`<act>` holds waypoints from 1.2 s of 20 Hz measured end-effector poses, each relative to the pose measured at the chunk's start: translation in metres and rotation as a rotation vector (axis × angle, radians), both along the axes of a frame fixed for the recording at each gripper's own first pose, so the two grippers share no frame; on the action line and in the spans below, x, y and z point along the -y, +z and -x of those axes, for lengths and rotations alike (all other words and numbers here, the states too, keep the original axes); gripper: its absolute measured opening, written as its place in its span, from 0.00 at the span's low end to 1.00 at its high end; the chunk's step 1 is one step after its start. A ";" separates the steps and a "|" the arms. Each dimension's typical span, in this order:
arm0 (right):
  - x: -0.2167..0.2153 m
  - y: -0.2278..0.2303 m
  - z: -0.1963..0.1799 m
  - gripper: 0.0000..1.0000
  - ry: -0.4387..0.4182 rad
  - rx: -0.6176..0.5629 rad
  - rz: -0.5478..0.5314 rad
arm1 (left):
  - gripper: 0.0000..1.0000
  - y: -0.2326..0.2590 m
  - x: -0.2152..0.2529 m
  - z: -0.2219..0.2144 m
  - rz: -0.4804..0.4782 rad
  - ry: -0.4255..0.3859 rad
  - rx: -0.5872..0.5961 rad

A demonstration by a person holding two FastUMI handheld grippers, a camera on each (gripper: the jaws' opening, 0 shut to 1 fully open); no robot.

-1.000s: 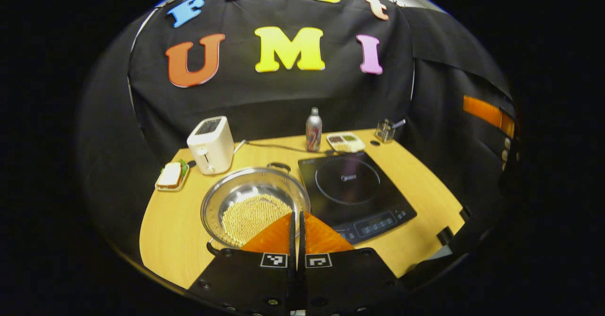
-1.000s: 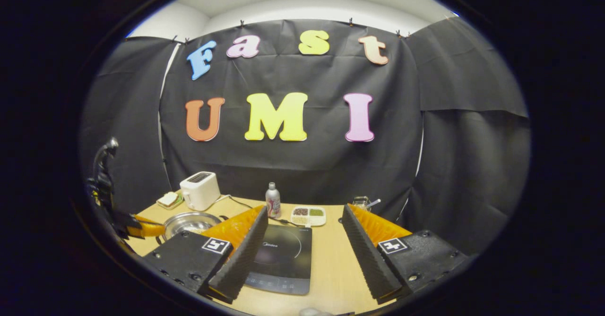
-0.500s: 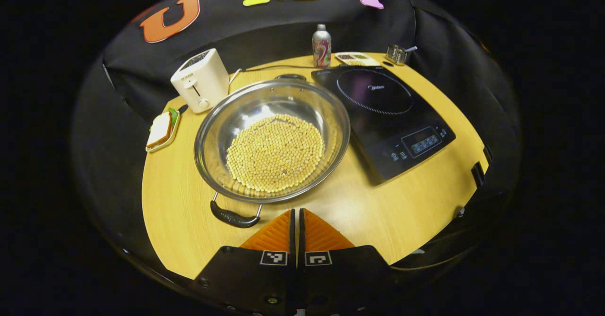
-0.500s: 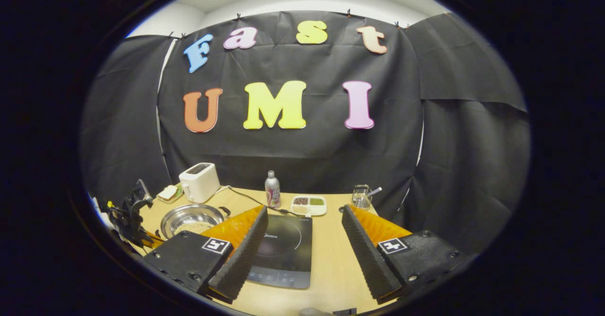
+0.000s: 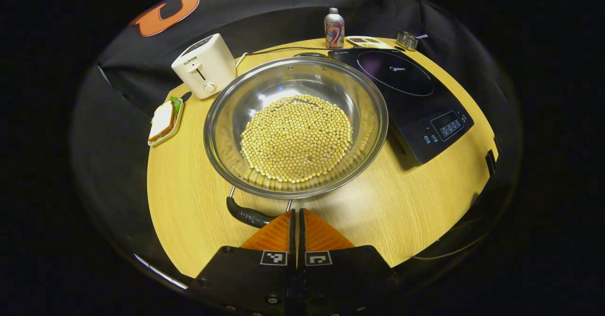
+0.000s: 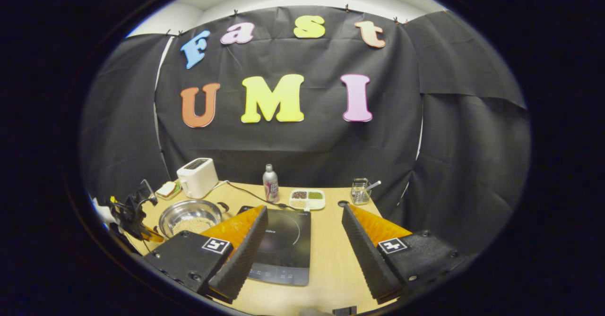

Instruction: First push the handle of the pot to place it horizontally, then grasp the pot with both hands and set it on the induction cooktop.

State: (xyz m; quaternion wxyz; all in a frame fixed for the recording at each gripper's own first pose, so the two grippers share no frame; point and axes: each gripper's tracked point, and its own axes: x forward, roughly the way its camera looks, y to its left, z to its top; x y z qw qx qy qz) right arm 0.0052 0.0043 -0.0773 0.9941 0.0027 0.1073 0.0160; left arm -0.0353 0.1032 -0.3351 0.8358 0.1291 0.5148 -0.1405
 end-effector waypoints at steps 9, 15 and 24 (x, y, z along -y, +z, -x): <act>0.001 -0.002 -0.001 0.97 -0.001 -0.006 0.009 | 0.10 0.002 -0.039 -0.010 -0.043 0.059 0.017; -0.001 -0.003 -0.001 0.97 0.004 -0.009 0.008 | 0.00 0.001 -0.059 -0.024 -0.034 0.114 0.016; 0.002 -0.005 0.004 0.97 -0.007 -0.016 0.008 | 0.00 -0.002 -0.075 -0.035 -0.074 0.126 0.018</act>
